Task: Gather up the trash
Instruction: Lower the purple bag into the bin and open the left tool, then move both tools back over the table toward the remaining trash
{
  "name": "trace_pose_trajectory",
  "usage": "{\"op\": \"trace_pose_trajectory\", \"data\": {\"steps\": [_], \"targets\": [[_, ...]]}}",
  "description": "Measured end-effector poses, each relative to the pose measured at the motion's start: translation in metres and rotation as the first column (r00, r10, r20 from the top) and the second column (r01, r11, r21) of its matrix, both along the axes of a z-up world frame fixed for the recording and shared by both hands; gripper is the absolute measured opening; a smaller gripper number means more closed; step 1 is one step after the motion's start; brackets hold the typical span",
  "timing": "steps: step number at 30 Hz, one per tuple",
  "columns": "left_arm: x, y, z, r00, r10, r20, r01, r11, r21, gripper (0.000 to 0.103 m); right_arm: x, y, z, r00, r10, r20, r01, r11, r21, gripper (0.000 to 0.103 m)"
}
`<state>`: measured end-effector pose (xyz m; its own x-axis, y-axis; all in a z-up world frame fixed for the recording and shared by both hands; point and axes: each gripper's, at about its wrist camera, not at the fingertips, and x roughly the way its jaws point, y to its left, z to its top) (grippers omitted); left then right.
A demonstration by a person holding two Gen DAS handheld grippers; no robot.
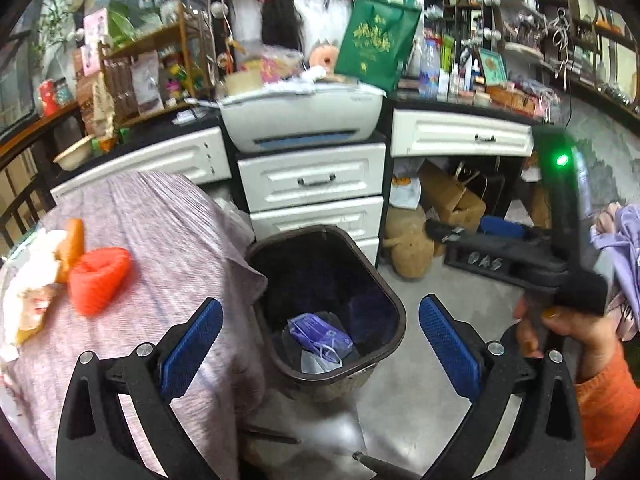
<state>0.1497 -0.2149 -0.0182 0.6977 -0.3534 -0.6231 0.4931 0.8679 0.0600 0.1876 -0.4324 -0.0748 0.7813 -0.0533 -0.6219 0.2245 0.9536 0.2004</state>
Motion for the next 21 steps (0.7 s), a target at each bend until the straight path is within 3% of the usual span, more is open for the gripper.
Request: {"op": "trace_pose_trajectory", "data": {"steps": [7, 14, 21], "targets": [[-0.016, 0.051, 0.015, 0.997, 0.080, 0.015, -0.078, 0.994, -0.080, 0.097, 0.003, 0.062, 0.020, 0.988, 0.153, 0.033, -0.153, 0.988, -0.017, 0.092], [-0.029, 0.117, 0.015, 0.981, 0.194, 0.023, -0.191, 0.977, -0.094, 0.097, 0.007, 0.133, 0.038, 0.940, 0.338, 0.053, -0.336, 0.941, -0.041, 0.092], [-0.048, 0.198, 0.008, 0.929, 0.371, -0.003, -0.369, 0.923, -0.112, 0.097, 0.005, 0.199, 0.055, 0.874, 0.481, 0.074, -0.476, 0.876, -0.076, 0.092]]}}
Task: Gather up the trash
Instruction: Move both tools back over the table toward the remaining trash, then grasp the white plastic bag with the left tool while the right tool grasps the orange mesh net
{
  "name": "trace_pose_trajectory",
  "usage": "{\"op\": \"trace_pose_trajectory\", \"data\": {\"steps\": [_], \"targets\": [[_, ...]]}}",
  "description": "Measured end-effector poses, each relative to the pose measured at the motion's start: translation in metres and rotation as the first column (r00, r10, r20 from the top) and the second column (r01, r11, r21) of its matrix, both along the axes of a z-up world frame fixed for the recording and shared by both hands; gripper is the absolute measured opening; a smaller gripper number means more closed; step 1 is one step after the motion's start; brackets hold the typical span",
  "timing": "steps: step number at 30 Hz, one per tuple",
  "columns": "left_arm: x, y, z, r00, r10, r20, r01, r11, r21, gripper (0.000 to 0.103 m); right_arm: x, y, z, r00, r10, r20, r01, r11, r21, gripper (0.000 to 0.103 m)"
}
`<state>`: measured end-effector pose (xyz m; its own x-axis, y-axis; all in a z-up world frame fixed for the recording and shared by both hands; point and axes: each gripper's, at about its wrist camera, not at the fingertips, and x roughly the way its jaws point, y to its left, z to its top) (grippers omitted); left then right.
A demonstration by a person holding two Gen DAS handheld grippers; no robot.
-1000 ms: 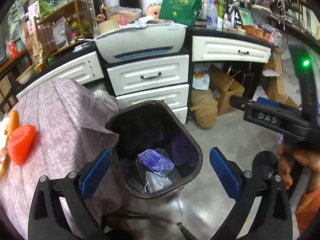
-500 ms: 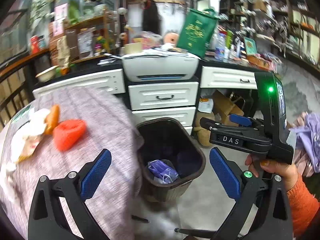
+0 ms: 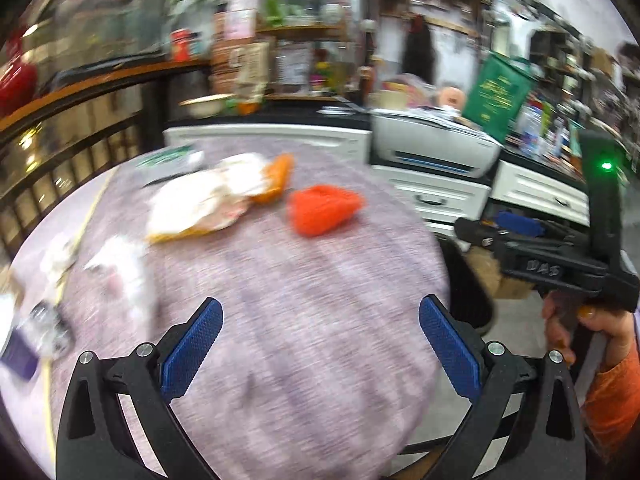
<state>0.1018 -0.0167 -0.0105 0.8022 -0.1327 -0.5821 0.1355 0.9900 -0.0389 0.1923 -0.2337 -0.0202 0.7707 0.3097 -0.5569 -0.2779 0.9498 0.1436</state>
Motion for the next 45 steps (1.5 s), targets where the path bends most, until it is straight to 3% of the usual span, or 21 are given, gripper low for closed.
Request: {"op": "trace_pose_trajectory", "data": {"steps": [10, 16, 21, 28, 32, 36, 38, 40, 45], "targets": [[-0.025, 0.086, -0.001, 0.983, 0.184, 0.014, -0.184, 0.982, 0.031, 0.097, -0.002, 0.078, 0.010, 0.985, 0.174, 0.012, -0.173, 0.984, -0.049, 0.092], [-0.020, 0.120, -0.002, 0.968, 0.252, 0.006, -0.252, 0.968, 0.013, 0.097, 0.013, 0.100, 0.008, 0.979, 0.204, -0.007, -0.204, 0.976, -0.075, 0.092], [-0.005, 0.125, -0.004, 0.969, 0.245, -0.032, -0.246, 0.969, -0.013, 0.096, 0.027, 0.109, 0.007, 0.979, 0.204, -0.011, -0.204, 0.974, -0.096, 0.092], [0.033, 0.099, -0.007, 0.969, 0.235, -0.073, -0.232, 0.971, 0.054, 0.091, 0.037, 0.106, 0.002, 0.982, 0.185, -0.034, -0.188, 0.978, -0.086, 0.092], [0.058, 0.096, -0.018, 0.951, 0.292, -0.105, -0.279, 0.953, 0.119, 0.073, 0.038, 0.100, -0.001, 0.983, 0.180, -0.039, -0.183, 0.979, -0.093, 0.092], [0.065, 0.111, -0.025, 0.926, 0.339, -0.163, -0.330, 0.940, 0.081, 0.048, 0.041, 0.090, -0.002, 0.984, 0.172, -0.039, -0.175, 0.980, -0.090, 0.092], [0.063, 0.119, -0.026, 0.921, 0.349, -0.175, -0.344, 0.937, 0.056, 0.027, 0.045, 0.087, -0.001, 0.984, 0.173, -0.040, -0.176, 0.980, -0.089, 0.092], [0.057, 0.125, -0.024, 0.919, 0.351, -0.180, -0.351, 0.936, 0.030, 0.016, 0.049, 0.088, -0.002, 0.983, 0.179, -0.045, -0.182, 0.980, -0.084, 0.092], [0.039, 0.128, -0.012, 0.936, 0.316, -0.156, -0.324, 0.946, -0.030, 0.010, 0.068, 0.092, -0.006, 0.981, 0.176, -0.087, -0.182, 0.980, -0.076, 0.092]]}}
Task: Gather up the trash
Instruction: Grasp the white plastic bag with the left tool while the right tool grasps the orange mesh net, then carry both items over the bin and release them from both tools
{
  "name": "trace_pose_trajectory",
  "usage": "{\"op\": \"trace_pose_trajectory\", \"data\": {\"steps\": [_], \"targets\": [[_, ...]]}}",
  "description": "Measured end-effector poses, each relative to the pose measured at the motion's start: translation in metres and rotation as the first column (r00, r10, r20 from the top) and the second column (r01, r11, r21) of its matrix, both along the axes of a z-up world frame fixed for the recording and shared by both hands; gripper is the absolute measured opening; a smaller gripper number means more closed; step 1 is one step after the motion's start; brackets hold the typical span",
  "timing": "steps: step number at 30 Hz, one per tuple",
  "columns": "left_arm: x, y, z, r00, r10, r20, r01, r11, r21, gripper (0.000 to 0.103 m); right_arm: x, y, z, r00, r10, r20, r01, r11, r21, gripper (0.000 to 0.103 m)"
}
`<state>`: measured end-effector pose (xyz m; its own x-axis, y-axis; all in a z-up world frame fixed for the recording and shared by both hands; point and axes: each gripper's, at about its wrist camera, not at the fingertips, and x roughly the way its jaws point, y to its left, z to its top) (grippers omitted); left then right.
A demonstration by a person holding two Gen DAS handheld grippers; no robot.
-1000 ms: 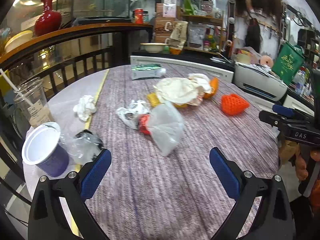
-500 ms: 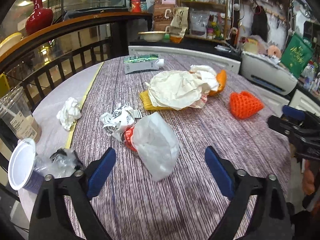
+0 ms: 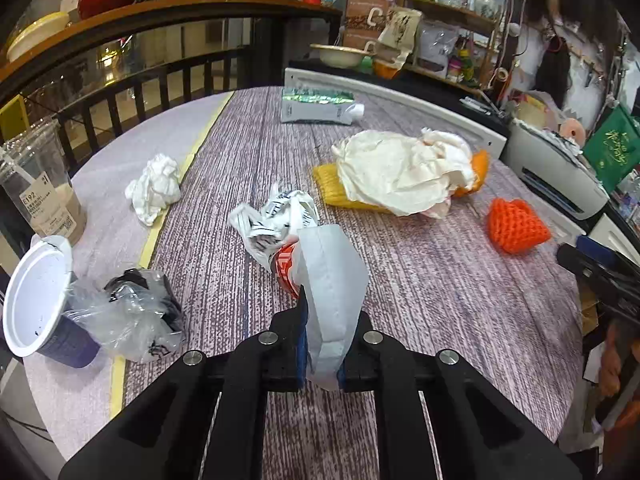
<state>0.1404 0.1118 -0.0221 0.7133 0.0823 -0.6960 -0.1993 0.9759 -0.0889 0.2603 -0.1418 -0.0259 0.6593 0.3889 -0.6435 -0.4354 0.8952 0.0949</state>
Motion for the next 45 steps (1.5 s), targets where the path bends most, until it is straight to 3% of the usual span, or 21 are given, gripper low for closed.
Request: {"op": "trace_pose_trajectory", "data": {"steps": [5, 10, 16, 21, 23, 37, 45], "targets": [[-0.016, -0.005, 0.012, 0.998, -0.049, 0.041, 0.051, 0.998, -0.048, 0.009, 0.023, 0.008, -0.004, 1.000, -0.009, -0.027, 0.008, 1.000, -0.030, 0.091], [-0.026, -0.014, 0.021, 0.993, -0.090, 0.071, 0.095, 0.993, -0.066, 0.009, 0.039, 0.017, -0.009, 0.999, -0.010, -0.045, 0.007, 0.997, -0.072, 0.080], [-0.035, -0.022, 0.028, 0.988, -0.124, 0.093, 0.131, 0.988, -0.078, 0.009, 0.043, 0.023, -0.017, 0.998, -0.011, -0.055, 0.006, 0.994, -0.105, 0.054], [-0.039, -0.034, 0.032, 0.980, -0.163, 0.111, 0.172, 0.982, -0.083, 0.009, 0.037, 0.021, -0.015, 0.999, 0.003, -0.049, -0.008, 0.995, -0.100, 0.025], [-0.040, -0.040, 0.033, 0.977, -0.177, 0.118, 0.188, 0.978, -0.090, 0.009, 0.032, 0.018, -0.012, 0.999, 0.006, -0.037, -0.009, 0.996, -0.090, 0.021], [-0.031, -0.099, 0.042, 0.934, -0.311, 0.175, 0.329, 0.940, -0.089, 0.009, -0.019, -0.038, 0.019, 0.995, -0.055, 0.086, 0.055, 0.998, 0.001, 0.019], [-0.011, -0.146, 0.044, 0.899, -0.391, 0.199, 0.417, 0.902, -0.113, 0.009, -0.037, -0.095, 0.021, 0.978, -0.171, 0.116, 0.171, 0.985, 0.011, 0.019]]}}
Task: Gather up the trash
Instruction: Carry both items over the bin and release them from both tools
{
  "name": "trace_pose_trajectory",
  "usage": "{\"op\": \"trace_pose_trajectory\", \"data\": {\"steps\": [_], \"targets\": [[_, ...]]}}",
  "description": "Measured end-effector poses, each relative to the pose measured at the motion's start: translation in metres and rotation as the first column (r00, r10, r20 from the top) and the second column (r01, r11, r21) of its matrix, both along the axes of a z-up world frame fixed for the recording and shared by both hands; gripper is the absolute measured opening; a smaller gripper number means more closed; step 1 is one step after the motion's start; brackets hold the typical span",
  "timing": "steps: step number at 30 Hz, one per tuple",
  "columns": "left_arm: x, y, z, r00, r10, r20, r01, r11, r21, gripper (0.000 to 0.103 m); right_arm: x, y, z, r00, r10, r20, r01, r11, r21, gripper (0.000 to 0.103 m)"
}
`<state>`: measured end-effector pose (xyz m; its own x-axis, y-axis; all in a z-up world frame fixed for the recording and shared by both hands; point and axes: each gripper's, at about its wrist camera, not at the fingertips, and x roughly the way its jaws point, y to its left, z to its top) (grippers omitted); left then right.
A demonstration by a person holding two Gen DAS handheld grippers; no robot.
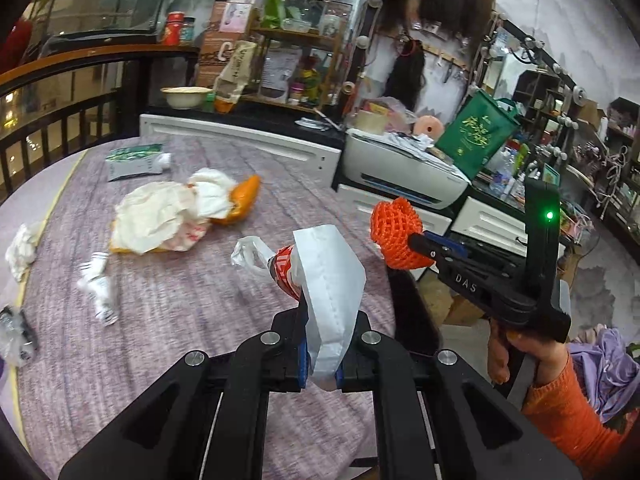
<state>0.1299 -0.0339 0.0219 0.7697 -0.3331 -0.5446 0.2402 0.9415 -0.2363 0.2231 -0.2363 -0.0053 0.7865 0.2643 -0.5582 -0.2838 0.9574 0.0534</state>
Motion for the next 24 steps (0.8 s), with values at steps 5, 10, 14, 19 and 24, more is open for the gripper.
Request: {"op": "trace_pose_trajectory", "data": {"steps": [5, 10, 14, 19, 24], "targets": [[0.013, -0.034, 0.000, 0.998, -0.065, 0.001, 0.065, 0.998, -0.011, 0.009, 0.002, -0.042, -0.014, 0.994, -0.104, -0.028, 0.104, 0.995, -0.009, 0.019], [0.026, -0.076, -0.004, 0.990, -0.139, -0.014, 0.138, 0.990, -0.008, 0.009, 0.013, -0.080, -0.048, 0.973, -0.199, -0.112, 0.199, 0.980, -0.014, 0.019], [0.030, -0.107, -0.011, 0.980, -0.196, -0.030, 0.196, 0.980, 0.010, 0.009, 0.023, -0.099, -0.079, 0.952, -0.250, -0.179, 0.251, 0.968, -0.017, 0.019], [0.036, -0.133, -0.020, 0.969, -0.239, -0.053, 0.241, 0.970, 0.022, 0.009, 0.045, -0.121, -0.122, 0.911, -0.303, -0.281, 0.321, 0.947, 0.018, 0.020], [0.042, -0.152, -0.034, 0.959, -0.270, -0.088, 0.275, 0.960, 0.049, 0.009, 0.059, -0.134, -0.155, 0.876, -0.330, -0.352, 0.365, 0.930, 0.037, 0.043]]}}
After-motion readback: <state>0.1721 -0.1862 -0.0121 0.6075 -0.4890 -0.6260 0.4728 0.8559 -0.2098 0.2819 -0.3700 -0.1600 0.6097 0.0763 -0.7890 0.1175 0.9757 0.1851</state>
